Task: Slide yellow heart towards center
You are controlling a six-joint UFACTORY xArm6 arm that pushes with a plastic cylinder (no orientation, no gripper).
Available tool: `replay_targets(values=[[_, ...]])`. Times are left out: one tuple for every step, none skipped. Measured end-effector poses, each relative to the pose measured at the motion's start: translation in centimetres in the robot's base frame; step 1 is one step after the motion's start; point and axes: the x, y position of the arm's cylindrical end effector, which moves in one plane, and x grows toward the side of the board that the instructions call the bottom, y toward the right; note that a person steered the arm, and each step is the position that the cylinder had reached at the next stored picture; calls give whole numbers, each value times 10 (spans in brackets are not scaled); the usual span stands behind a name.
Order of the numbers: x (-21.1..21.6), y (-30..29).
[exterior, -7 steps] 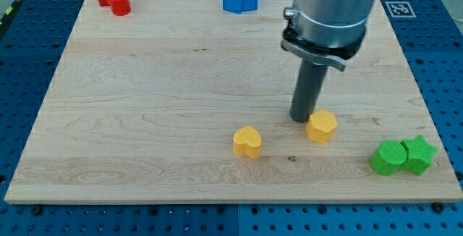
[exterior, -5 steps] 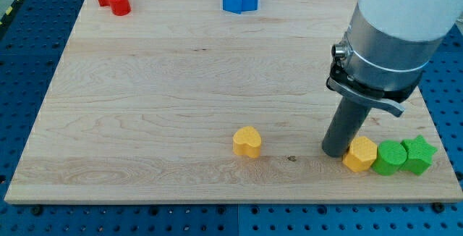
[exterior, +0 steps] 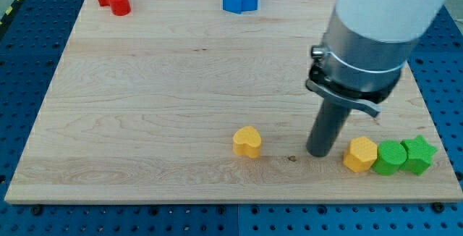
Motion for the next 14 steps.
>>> replay_targets(values=[[-2, -30], [-2, -30], [-3, -36], [-3, -69], [-3, -124], [-3, -154], [11, -147], [7, -196], [4, -257], [-23, -282], [-31, -272], [-17, -292], [-8, -305], [-8, -282]])
